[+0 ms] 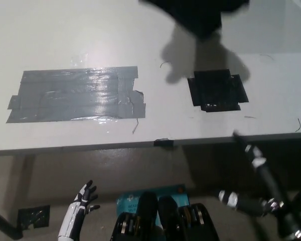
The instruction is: A person hands a black t-shirt to the robot and rhe robot picks it up with its right hand and places it on the black spot on the desk infron tof it
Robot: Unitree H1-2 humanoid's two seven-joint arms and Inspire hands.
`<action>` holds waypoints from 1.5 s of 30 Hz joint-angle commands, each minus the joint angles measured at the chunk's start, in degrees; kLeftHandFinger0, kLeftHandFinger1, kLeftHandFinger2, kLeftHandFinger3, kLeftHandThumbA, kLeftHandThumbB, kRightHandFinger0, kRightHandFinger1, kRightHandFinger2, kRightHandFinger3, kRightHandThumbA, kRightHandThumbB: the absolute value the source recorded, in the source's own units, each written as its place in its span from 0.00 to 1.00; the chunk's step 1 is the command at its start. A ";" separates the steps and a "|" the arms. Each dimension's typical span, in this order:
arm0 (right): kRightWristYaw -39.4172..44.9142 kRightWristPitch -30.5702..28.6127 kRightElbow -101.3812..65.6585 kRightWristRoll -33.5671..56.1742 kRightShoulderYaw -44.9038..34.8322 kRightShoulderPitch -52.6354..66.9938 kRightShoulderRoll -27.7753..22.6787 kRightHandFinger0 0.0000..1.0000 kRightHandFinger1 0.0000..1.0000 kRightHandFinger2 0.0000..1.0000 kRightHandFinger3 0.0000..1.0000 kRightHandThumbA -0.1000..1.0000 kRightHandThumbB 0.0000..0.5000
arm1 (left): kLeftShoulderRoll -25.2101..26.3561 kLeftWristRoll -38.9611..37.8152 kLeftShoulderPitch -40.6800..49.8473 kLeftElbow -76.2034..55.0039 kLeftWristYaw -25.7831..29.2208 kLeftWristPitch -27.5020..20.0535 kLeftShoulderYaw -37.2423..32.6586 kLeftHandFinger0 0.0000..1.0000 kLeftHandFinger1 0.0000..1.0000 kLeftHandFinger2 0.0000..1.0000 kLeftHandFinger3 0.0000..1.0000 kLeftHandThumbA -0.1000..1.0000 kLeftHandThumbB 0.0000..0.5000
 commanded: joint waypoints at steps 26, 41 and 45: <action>-12.42 4.39 31.33 -16.44 -4.25 -39.56 1.53 1.00 1.00 1.00 1.00 1.00 0.78 | 1.63 0.95 -1.46 -0.23 -0.36 -4.47 -1.92 1.00 1.00 1.00 1.00 1.00 1.00; -26.83 4.27 48.81 -28.06 3.15 -50.71 -3.67 1.00 1.00 1.00 1.00 0.94 0.83 | 1.86 2.93 -3.14 -0.50 0.73 -3.76 -2.26 1.00 1.00 1.00 1.00 1.00 1.00; -27.59 6.27 50.22 -29.90 5.04 -51.87 -3.65 1.00 1.00 1.00 1.00 0.81 0.83 | 1.89 3.29 -3.23 -0.27 0.89 -4.14 -2.30 1.00 1.00 1.00 1.00 1.00 1.00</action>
